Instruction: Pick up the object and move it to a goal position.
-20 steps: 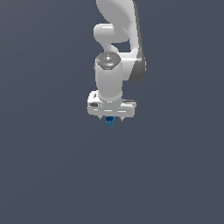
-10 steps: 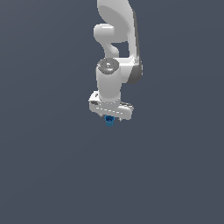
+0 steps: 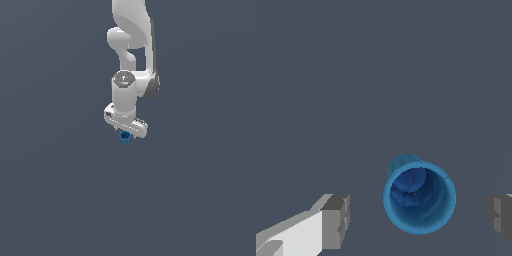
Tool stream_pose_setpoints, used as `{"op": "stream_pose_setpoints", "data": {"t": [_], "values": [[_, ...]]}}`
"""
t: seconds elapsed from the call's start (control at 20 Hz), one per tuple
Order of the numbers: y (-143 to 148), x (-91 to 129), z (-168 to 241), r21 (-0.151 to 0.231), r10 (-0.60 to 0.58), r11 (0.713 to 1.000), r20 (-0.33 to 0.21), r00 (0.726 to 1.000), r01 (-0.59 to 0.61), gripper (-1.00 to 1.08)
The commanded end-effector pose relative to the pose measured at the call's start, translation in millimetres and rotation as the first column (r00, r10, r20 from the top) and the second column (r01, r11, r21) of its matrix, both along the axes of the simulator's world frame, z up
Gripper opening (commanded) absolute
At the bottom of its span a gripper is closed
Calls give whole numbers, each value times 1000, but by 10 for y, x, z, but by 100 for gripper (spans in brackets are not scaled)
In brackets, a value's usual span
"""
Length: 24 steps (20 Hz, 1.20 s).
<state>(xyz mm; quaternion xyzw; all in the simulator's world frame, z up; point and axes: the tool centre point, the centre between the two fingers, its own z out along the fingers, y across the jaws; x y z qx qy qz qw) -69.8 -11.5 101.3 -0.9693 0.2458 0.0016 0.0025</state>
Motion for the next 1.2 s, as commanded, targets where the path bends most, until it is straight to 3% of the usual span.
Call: {"op": "stream_pose_setpoints", "data": {"t": [0.0, 0.65, 1.15], "values": [[-11, -60, -48, -2, -37, 999, 1, 999, 37, 100], [-21, -135, -154, -5, -77, 997, 1, 997, 77, 100], [-24, -148, -548, -6, -81, 997, 2, 997, 81, 100]]}}
